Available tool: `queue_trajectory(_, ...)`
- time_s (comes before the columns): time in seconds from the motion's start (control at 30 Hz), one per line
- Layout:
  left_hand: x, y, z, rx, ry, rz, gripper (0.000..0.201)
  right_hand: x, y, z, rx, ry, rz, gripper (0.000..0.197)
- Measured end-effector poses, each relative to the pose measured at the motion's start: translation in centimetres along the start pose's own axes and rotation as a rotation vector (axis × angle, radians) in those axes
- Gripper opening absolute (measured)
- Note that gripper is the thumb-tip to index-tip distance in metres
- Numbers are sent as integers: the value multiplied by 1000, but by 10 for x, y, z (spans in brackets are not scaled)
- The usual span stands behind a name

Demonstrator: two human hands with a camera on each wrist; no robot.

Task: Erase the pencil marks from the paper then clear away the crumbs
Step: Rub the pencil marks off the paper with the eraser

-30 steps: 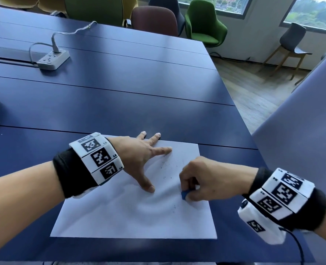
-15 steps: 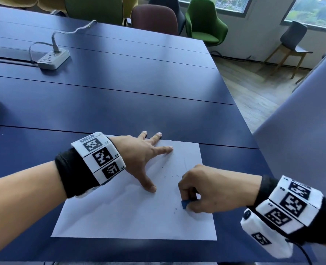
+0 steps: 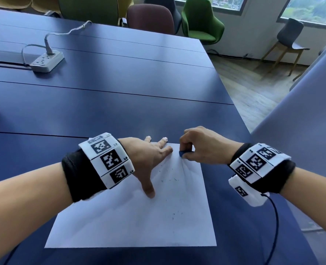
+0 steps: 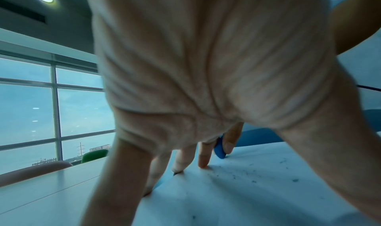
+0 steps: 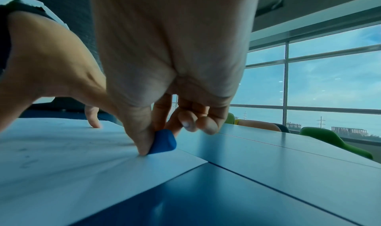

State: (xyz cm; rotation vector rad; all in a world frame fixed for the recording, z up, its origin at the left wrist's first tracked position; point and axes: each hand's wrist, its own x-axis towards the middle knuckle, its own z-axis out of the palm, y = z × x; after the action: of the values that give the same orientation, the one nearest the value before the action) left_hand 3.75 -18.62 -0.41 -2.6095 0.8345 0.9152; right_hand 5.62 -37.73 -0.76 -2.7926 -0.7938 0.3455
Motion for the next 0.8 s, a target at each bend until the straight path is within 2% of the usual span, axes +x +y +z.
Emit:
queue_trajectory(0.2, 4, 3, -1, 39, -41, -20, 136, -9, -4, 0, 81, -137, -61, 1)
queue_trajectory(0.4, 5, 5, -1, 60, -47, -31, 137, -2, 4, 0, 87, -47, 4, 5)
queue_trajectory(0.57, 3, 6, -2, 51, -52, -39, 137, -9, -5, 0, 107, -173, -57, 3)
queue_trajectory(0.73, 4, 6, -2, 58, -45, -33, 138, -3, 2, 1, 80, -67, -23, 3)
queue_trajectory(0.8, 4, 6, -2, 53, -46, -38, 138, -12, -4, 4, 116, -167, -58, 1)
